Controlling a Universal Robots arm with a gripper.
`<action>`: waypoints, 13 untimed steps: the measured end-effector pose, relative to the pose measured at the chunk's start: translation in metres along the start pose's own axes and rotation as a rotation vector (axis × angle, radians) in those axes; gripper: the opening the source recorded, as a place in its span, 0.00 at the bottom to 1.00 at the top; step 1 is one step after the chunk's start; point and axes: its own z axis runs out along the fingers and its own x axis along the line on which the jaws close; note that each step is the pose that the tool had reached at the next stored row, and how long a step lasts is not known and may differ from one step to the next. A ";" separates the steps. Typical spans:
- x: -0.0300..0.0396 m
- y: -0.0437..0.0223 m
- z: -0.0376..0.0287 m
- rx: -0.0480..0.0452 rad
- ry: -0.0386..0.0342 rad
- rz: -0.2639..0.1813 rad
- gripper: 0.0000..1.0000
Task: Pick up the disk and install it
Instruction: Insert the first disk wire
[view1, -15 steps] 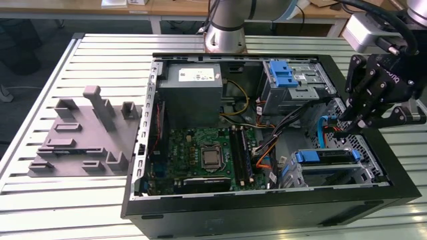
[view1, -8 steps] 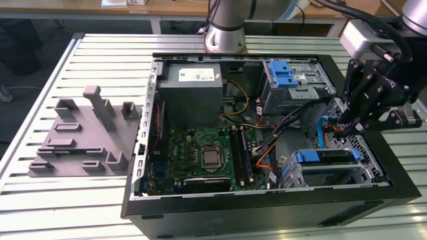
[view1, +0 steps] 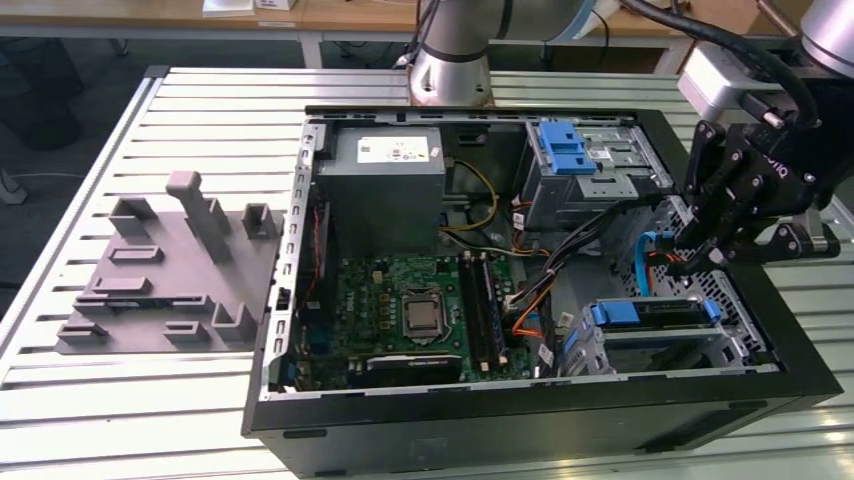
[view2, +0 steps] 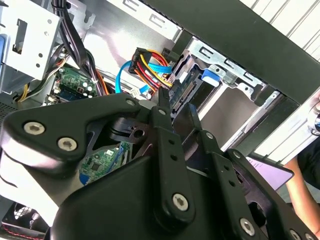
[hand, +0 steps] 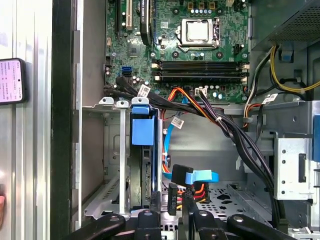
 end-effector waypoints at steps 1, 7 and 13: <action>0.0000 0.0000 0.0003 0.0000 -0.0002 0.000 0.31; 0.0000 0.0000 0.0048 0.0000 0.0000 0.000 0.31; -0.0001 -0.0001 0.0088 0.0000 0.0000 0.000 0.31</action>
